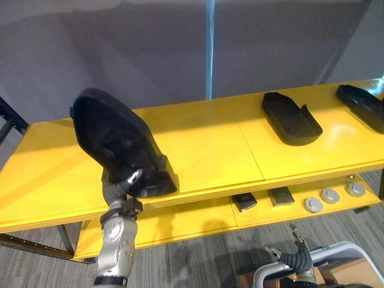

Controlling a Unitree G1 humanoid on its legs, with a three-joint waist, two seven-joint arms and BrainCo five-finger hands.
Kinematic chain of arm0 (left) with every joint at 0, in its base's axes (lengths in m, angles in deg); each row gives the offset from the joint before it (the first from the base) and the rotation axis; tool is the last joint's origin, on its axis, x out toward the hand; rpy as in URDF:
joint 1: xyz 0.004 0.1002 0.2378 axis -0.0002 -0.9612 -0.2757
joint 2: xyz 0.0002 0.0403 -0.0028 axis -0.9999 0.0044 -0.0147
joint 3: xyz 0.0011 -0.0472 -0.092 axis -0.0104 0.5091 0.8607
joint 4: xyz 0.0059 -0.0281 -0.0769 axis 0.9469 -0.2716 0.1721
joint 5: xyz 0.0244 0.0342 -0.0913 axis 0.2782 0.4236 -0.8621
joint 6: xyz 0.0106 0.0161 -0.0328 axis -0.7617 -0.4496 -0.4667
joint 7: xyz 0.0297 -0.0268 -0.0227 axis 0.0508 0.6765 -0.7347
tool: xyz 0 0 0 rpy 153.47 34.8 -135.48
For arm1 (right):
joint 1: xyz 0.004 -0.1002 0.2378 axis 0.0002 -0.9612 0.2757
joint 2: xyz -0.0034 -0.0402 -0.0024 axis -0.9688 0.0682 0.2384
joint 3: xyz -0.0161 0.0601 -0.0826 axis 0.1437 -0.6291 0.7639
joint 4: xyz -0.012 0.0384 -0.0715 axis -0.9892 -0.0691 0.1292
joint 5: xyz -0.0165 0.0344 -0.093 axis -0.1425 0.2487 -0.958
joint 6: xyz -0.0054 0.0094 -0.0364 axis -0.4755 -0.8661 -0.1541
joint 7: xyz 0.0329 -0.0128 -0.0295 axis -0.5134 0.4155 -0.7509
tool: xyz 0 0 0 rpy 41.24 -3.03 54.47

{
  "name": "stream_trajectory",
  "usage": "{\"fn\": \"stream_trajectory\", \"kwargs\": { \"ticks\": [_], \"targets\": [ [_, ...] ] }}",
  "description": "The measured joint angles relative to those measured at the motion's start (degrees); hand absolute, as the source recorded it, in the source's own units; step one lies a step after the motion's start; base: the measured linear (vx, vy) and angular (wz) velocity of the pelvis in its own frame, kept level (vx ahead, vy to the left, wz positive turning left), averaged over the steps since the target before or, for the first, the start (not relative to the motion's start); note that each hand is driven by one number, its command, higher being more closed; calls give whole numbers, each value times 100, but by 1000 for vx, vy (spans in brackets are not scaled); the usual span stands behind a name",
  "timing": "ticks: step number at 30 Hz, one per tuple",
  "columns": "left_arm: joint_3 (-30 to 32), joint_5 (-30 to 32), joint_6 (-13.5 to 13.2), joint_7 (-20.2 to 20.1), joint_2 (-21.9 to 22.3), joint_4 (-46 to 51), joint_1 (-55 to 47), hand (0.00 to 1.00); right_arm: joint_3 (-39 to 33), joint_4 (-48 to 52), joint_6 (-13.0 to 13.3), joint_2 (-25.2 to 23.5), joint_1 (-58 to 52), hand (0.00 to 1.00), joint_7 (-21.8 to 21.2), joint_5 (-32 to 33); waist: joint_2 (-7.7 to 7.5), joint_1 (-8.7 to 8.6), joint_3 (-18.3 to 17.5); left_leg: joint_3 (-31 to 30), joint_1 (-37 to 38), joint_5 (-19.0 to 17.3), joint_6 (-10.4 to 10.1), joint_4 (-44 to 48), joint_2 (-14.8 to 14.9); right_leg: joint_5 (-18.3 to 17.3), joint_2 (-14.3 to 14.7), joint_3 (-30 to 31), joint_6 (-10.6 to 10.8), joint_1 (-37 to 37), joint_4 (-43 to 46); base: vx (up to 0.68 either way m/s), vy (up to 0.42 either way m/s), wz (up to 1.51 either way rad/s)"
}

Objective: Walk over and take plastic housings, then place them on the shelf

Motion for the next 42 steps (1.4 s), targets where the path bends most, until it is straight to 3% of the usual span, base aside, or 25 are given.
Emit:
{"fn": "stream_trajectory", "kwargs": {
  "ticks": [5,10,16,25,33,34,42],
  "targets": [
    [-760,-412,121,-24,-833,-893,1003,100,388,44,2,160,-80,0,-89,0,7,-140,14,351,8,96,50,-348,-32,284,61,332,15,-205,-264,-72,18,-33],
    [-1417,-776,287,-215,-1181,-1683,1872,100,805,44,1,194,-229,0,-181,7,9,-271,46,532,-95,136,103,-372,-90,403,32,555,45,-394,-334,-15,29,-26],
    [-1922,-1136,409,-232,-1789,-2596,3112,100,1319,26,0,242,-155,0,-258,95,-8,-266,319,609,-330,232,142,-410,-143,505,0,650,26,-678,-339,-34,-4,-6],
    [-1989,-1128,596,172,-1940,-3106,3613,100,1703,-197,-2,332,64,0,-246,105,-79,-250,503,605,-473,361,148,-523,-175,579,-13,658,4,-868,-339,-38,-25,1],
    [-1990,-801,775,254,-1987,-3290,3669,100,1816,-233,-2,374,64,0,-241,106,-111,-239,532,602,-485,391,171,-524,-184,615,-25,659,4,-879,-339,-35,-16,1],
    [-1990,-717,825,253,-2002,-3291,3669,0,1818,-244,-1,374,64,0,-241,107,-114,-239,534,601,-485,393,173,-524,-184,619,-25,658,4,-879,-339,-42,-14,0],
    [-1985,259,1021,181,-2090,-3295,3681,0,1854,-412,5,371,59,0,-240,110,-120,-235,538,605,-475,413,194,-531,-184,646,-24,666,3,-877,-339,-25,-9,0]
  ]
}}
